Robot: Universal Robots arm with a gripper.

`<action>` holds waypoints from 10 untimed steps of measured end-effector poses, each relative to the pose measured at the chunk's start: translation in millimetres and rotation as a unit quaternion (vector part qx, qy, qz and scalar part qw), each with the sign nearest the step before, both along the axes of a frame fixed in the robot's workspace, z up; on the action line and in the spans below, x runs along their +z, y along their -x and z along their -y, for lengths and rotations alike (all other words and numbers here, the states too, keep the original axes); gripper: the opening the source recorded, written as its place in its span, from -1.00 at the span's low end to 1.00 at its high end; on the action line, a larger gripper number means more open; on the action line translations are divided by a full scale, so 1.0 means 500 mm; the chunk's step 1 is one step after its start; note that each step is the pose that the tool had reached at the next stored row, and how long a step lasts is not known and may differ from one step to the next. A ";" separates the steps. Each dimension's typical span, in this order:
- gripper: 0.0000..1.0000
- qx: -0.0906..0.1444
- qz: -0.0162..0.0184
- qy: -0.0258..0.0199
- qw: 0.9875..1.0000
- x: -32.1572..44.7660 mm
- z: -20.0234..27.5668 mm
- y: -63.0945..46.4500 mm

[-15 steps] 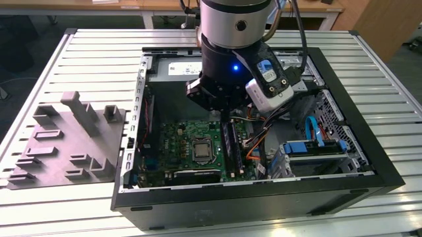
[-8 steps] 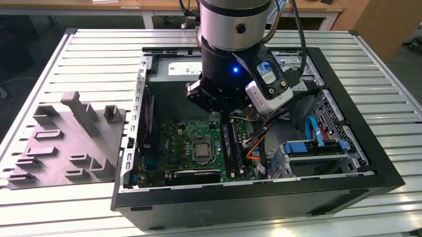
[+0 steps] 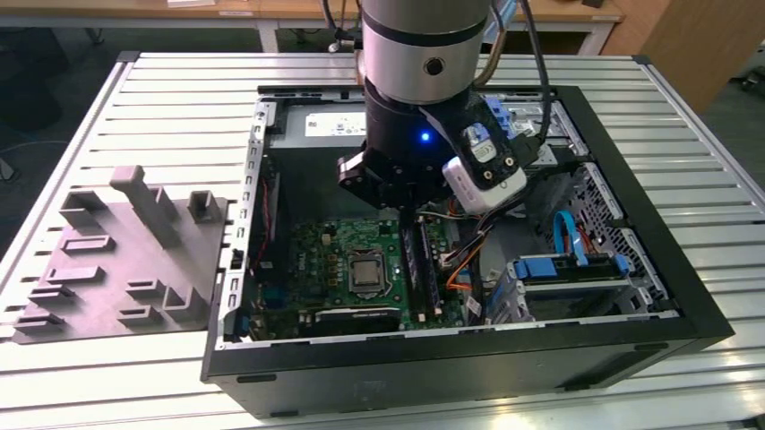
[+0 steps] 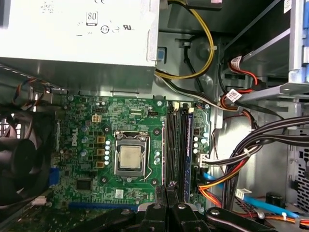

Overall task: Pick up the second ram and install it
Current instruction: 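Insert the second ram into the second slot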

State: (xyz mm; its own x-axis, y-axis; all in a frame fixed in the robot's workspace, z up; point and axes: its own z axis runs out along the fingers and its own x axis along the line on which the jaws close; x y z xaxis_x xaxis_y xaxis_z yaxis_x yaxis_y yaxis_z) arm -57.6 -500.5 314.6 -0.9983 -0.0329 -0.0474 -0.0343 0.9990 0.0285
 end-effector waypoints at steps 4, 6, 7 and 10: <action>-0.77 0.000 0.000 0.000 1.000 -0.010 0.0000 0.000; -0.77 0.000 0.000 0.000 1.000 -0.016 0.0000 0.000; -0.77 0.000 0.000 0.000 1.000 -0.018 0.0000 0.000; -0.77 0.000 0.000 0.000 1.000 -0.025 0.0000 0.000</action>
